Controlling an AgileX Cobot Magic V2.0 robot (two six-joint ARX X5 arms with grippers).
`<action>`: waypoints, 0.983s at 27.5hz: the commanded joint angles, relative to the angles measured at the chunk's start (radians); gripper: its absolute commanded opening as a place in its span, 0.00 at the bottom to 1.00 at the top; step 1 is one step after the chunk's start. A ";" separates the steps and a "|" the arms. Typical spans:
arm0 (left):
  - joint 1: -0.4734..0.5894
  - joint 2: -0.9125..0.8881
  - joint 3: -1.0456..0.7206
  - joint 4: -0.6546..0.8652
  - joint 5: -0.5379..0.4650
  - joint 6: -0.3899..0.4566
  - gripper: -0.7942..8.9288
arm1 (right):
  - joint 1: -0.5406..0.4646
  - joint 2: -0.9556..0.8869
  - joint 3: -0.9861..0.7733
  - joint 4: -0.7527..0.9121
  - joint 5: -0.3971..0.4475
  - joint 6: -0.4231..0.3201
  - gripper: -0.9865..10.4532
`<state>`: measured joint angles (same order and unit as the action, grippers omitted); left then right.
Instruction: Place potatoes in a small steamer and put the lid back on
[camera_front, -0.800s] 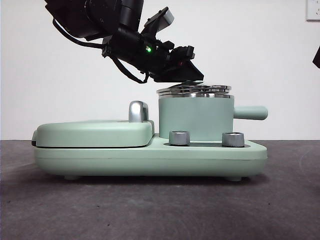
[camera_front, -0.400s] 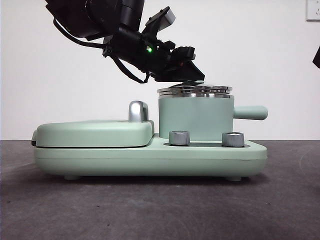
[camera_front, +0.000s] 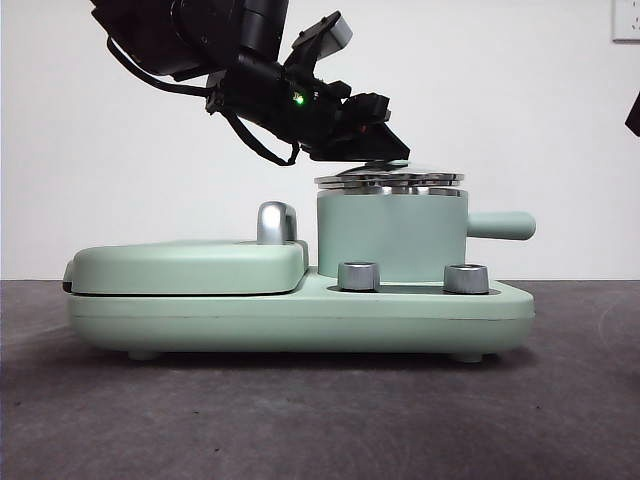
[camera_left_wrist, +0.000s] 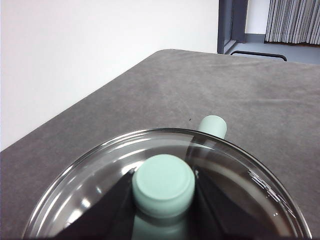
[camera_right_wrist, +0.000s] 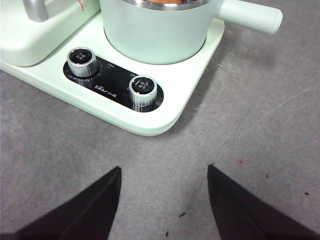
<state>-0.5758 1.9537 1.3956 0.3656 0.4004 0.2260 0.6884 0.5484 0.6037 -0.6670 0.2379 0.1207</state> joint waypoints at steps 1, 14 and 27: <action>-0.009 0.006 0.021 0.032 0.012 0.017 0.10 | 0.010 0.005 0.003 0.007 0.002 0.003 0.32; -0.009 0.066 0.021 0.023 0.012 -0.003 0.10 | 0.010 0.005 0.003 0.007 0.002 0.003 0.32; -0.005 0.043 0.021 0.012 0.012 -0.154 0.51 | 0.010 0.005 0.003 0.007 -0.001 0.003 0.32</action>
<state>-0.5762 1.9850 1.3979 0.3717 0.4076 0.1360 0.6884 0.5484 0.6037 -0.6674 0.2371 0.1207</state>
